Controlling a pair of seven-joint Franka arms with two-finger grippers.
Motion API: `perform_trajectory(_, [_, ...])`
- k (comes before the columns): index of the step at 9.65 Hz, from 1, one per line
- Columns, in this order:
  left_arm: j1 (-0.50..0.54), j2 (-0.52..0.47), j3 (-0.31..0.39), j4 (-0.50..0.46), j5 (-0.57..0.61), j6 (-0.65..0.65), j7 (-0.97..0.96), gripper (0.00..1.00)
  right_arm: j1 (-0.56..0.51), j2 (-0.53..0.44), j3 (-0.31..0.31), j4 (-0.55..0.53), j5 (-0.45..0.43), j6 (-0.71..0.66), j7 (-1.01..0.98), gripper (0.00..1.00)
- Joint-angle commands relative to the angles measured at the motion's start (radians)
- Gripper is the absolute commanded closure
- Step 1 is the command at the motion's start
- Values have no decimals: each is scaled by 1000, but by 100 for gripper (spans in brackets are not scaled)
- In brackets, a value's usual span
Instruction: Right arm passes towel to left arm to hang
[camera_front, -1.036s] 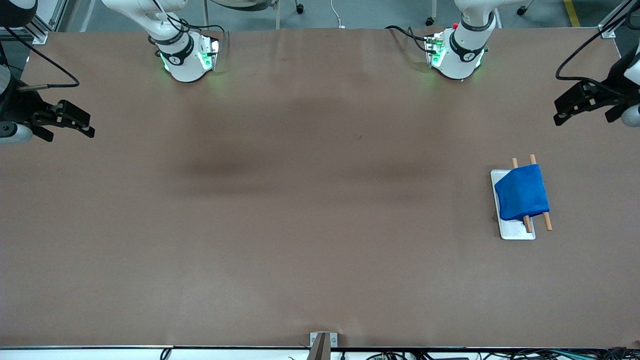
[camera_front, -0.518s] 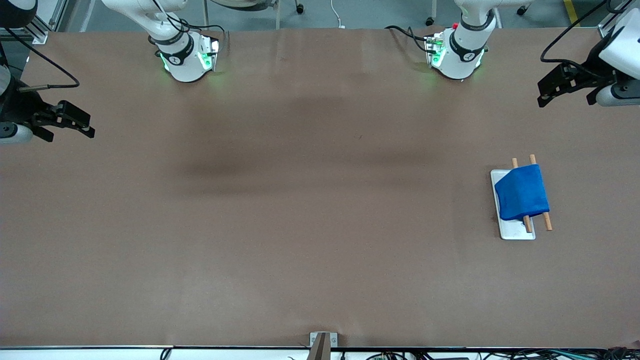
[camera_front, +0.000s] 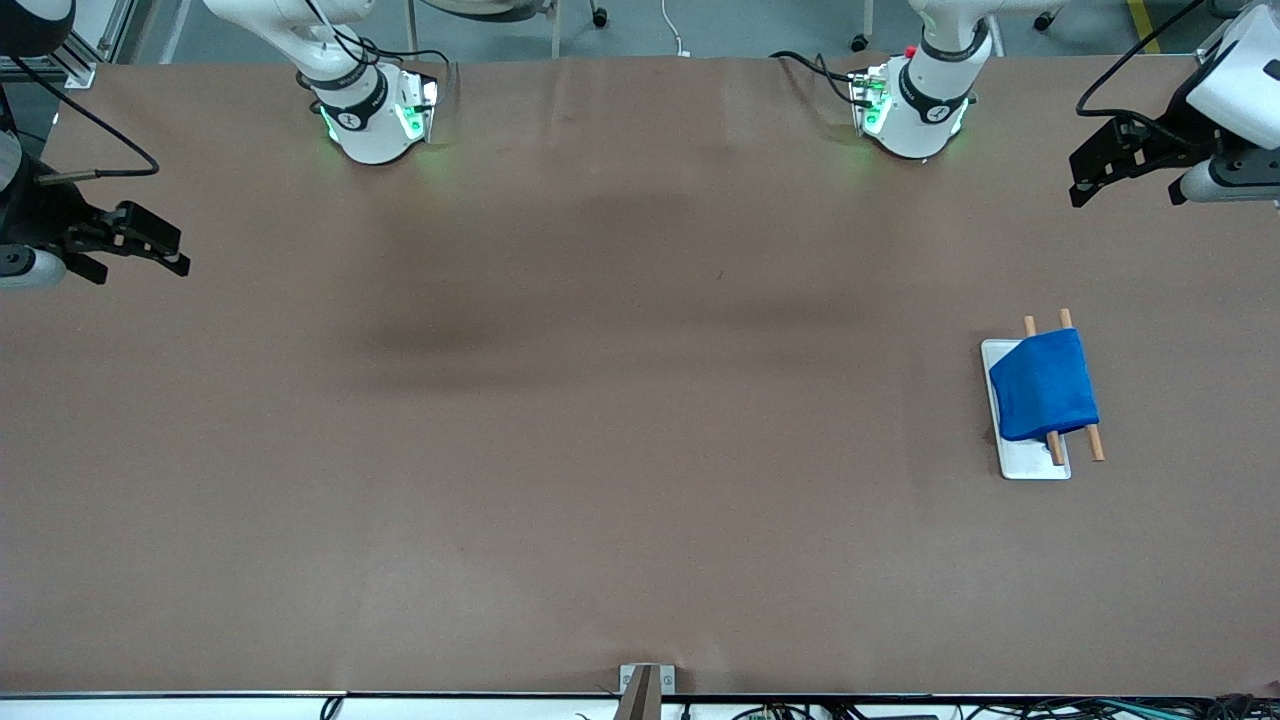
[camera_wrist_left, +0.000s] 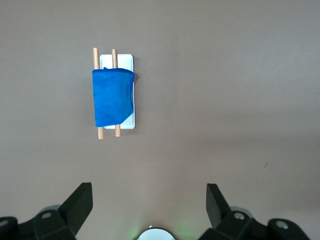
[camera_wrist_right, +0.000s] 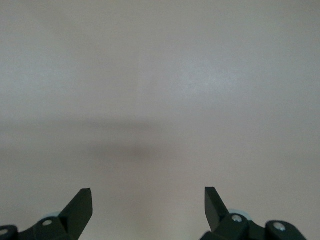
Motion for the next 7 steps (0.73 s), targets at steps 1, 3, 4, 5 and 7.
perform_trajectory(1, [-4,18,8,-15,-11,10,6,0,-6,-10,6,-14,-17,5,17,1])
perform_trajectory(3, [-3,18,5,-15,-12,10,-6,0,-6,-9,6,-14,-17,5,17,1])
perform_trajectory(4, [-3,18,8,-13,-12,10,-14,0,-6,-9,6,-14,-17,5,17,1])
perform_trajectory(5, [-3,20,8,-7,-12,10,-20,0,-6,-10,6,-14,-17,5,17,1])
perform_trajectory(7, [-3,21,5,-7,-15,10,-23,0,-6,-9,6,-14,-17,5,17,1])
